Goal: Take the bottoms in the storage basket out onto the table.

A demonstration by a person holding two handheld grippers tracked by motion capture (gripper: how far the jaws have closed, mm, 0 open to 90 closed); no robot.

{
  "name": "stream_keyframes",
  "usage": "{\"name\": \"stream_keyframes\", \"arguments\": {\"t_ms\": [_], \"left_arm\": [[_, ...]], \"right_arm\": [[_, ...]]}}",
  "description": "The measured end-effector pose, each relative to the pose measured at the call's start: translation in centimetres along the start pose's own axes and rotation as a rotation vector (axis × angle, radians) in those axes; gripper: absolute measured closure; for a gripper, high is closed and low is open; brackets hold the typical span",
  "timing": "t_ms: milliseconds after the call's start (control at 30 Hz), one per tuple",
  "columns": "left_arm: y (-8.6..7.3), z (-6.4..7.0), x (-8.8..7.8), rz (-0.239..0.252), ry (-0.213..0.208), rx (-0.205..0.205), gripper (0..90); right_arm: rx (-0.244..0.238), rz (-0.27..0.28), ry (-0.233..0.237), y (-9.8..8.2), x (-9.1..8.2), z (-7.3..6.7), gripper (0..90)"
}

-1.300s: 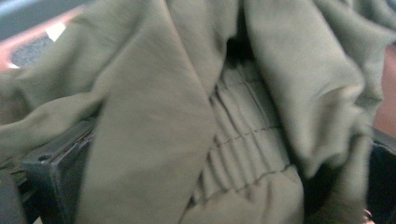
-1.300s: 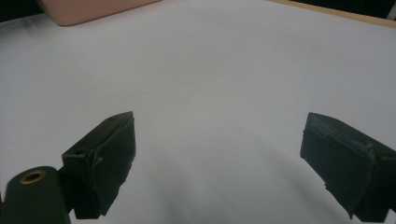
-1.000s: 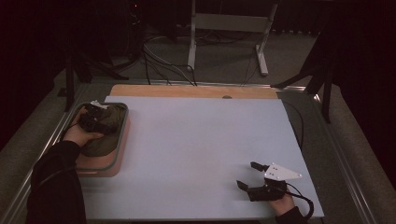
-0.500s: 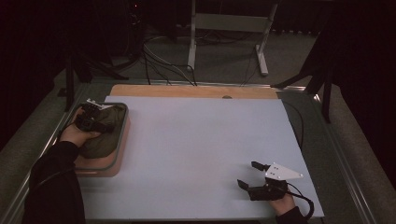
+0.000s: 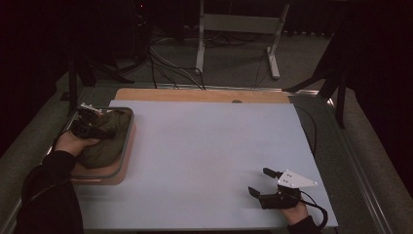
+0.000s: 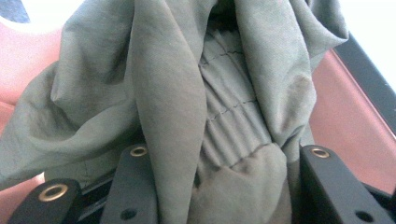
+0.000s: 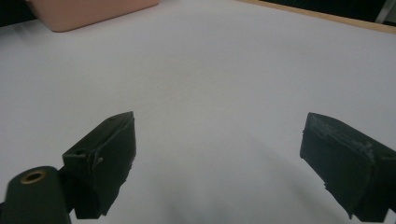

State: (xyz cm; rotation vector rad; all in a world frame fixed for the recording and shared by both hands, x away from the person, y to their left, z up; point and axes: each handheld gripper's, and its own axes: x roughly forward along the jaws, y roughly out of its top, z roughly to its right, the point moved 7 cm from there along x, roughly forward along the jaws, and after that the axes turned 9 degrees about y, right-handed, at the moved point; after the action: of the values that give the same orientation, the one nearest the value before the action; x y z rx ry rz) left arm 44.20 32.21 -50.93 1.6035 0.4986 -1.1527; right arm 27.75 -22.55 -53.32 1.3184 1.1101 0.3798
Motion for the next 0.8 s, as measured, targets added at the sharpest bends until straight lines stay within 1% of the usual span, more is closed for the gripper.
{"name": "stream_keyframes", "arguments": {"t_ms": [33,67,200,267,300,333,567,733,800], "left_arm": [[0.0,0.0,-0.2,0.005,0.01,0.004,59.3],[0.1,0.1,-0.6,0.013,0.0,0.0,59.3],[0.3,0.3,-1.4,0.034,-0.012,-0.01,59.3],[0.3,0.3,-1.4,0.034,-0.012,-0.01,59.3],[0.4,0.4,-2.0,0.045,-0.02,-0.012,59.3],[0.4,0.4,-2.2,0.046,-0.024,-0.012,59.3],[0.6,0.3,-3.3,0.068,-0.025,-0.026,59.3],[0.7,0.3,-4.2,0.101,-0.034,-0.054,59.3],[0.8,0.2,-4.6,0.116,-0.044,-0.064,59.3]], "right_arm": [[0.0,0.0,0.001,0.0,0.0,0.0,10.6],[0.0,0.001,0.0,0.0,0.0,0.0,10.5],[-0.002,0.004,-0.002,0.1,-0.1,0.0,10.6],[-0.001,0.004,-0.002,0.1,-0.1,0.0,10.6],[-0.003,0.004,-0.001,0.1,-0.1,0.0,10.6],[-0.005,0.003,-0.002,0.1,-0.1,0.0,10.6],[-0.005,0.003,-0.004,0.1,-0.1,0.0,10.6],[-0.007,0.003,-0.005,0.1,-0.1,0.0,10.6],[-0.007,0.003,-0.006,0.1,-0.1,0.0,10.6]]}}
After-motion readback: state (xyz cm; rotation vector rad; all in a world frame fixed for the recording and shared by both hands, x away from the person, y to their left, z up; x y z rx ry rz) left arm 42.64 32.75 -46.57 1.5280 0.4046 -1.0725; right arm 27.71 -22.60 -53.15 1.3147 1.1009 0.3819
